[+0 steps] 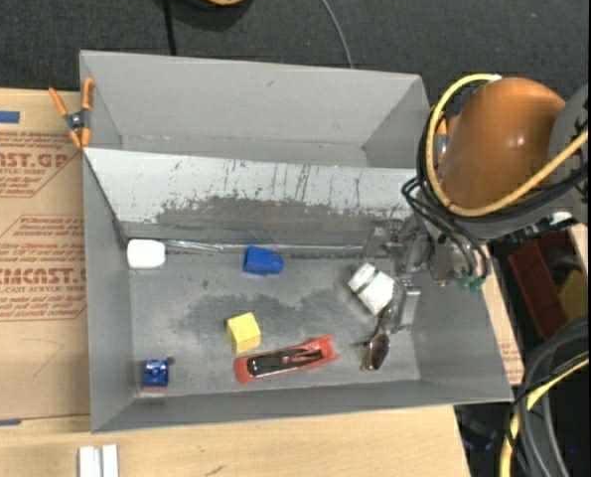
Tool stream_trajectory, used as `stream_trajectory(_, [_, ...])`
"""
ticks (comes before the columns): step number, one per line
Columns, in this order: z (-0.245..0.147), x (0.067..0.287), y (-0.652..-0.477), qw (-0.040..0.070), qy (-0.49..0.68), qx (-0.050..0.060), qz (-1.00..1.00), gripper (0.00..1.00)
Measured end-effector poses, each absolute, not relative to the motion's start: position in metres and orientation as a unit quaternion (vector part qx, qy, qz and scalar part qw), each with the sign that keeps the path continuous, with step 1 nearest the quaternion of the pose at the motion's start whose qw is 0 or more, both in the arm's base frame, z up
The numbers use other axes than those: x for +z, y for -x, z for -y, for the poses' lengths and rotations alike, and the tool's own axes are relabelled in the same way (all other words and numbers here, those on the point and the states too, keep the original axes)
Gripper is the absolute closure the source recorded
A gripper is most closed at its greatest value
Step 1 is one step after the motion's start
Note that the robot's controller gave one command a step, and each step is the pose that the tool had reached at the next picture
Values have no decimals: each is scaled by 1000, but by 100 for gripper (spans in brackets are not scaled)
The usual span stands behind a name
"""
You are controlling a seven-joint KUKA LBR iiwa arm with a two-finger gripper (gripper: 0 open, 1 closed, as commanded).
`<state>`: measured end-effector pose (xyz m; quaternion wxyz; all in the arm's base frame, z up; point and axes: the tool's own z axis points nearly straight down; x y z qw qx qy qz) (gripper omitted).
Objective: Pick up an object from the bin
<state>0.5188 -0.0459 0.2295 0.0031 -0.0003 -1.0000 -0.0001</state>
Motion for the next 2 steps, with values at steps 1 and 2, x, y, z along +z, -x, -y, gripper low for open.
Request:
stream_trajectory(1, [46,234,-520,-1,0,0,1000,0])
stream_trajectory(2, [37,190,-525,-4,-17,1,1000,0])
